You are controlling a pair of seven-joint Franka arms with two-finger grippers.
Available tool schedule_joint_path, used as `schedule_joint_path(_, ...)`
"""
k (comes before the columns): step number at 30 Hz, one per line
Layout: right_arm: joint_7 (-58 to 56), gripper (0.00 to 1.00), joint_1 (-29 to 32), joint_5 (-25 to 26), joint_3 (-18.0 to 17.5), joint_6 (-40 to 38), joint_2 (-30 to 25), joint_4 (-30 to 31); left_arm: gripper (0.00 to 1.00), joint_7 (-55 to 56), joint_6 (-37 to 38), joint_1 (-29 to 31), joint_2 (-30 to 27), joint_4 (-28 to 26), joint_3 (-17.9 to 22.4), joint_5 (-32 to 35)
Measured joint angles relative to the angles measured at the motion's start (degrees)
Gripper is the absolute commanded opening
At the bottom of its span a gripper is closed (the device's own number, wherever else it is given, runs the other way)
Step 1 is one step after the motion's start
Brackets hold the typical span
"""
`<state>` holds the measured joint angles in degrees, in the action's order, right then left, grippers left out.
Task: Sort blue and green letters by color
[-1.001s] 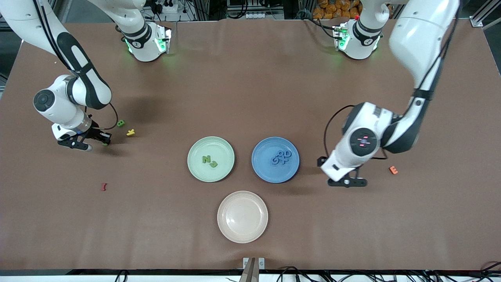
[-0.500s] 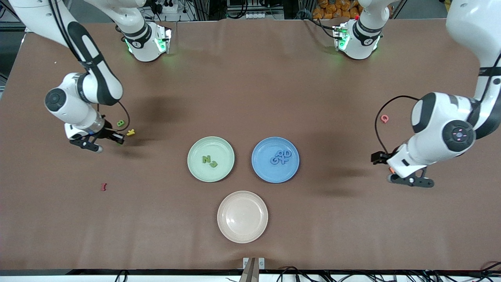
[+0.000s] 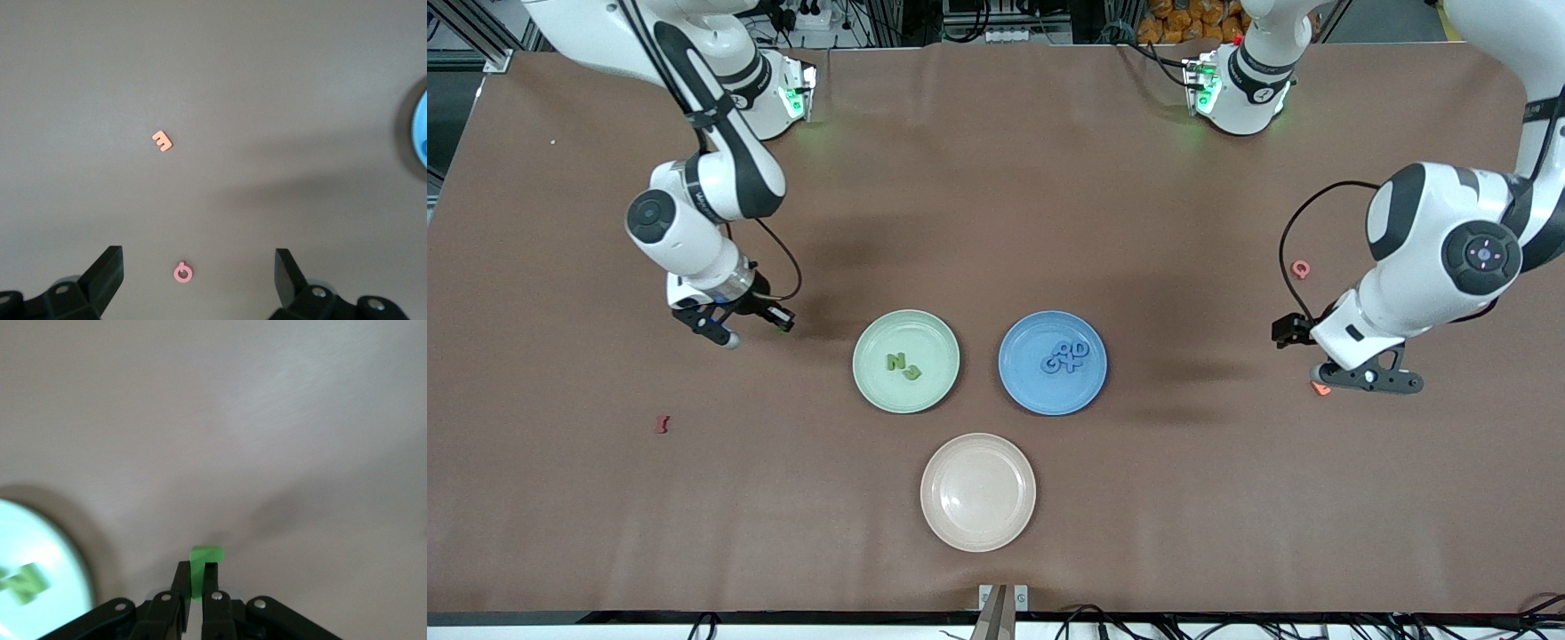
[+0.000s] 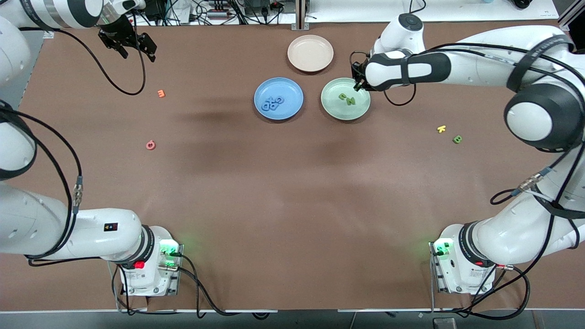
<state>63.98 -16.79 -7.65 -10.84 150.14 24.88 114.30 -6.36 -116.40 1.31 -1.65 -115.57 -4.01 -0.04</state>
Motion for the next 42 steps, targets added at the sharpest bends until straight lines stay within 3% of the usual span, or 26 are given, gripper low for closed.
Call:
schedule_joint_path(7,1.0,0.00,-1.2,0.0,0.7,0.1,5.8,-4.3,1.00,5.7,-0.4,-2.8,-1.2,2.6,2.2,-2.3)
schedule_joint_path(8,1.0,0.04,-1.4,0.0,0.8,0.2,6.6,-4.7,1.00,6.6,-0.4,-2.9,-1.2,3.4,2.2,-2.7)
schedule_joint_path(14,1.0,0.68,-2.0,0.1,1.1,0.4,8.7,-6.2,1.00,8.0,3.2,-3.8,-1.3,9.0,2.3,-3.0)
schedule_joint_path(18,1.0,0.77,-2.0,0.1,1.1,0.4,8.7,-6.7,1.00,8.0,9.3,-4.1,-1.3,13.4,2.4,-3.0)
schedule_joint_path(27,1.0,0.77,-2.0,0.4,1.3,0.3,8.5,-7.3,1.00,7.4,18.5,-4.1,-1.3,20.2,2.7,-0.7)
schedule_joint_path(42,0.6,0.73,-1.4,2.6,1.9,-1.0,7.6,-6.8,1.00,4.8,21.4,-4.0,-1.2,21.0,3.1,-0.4)
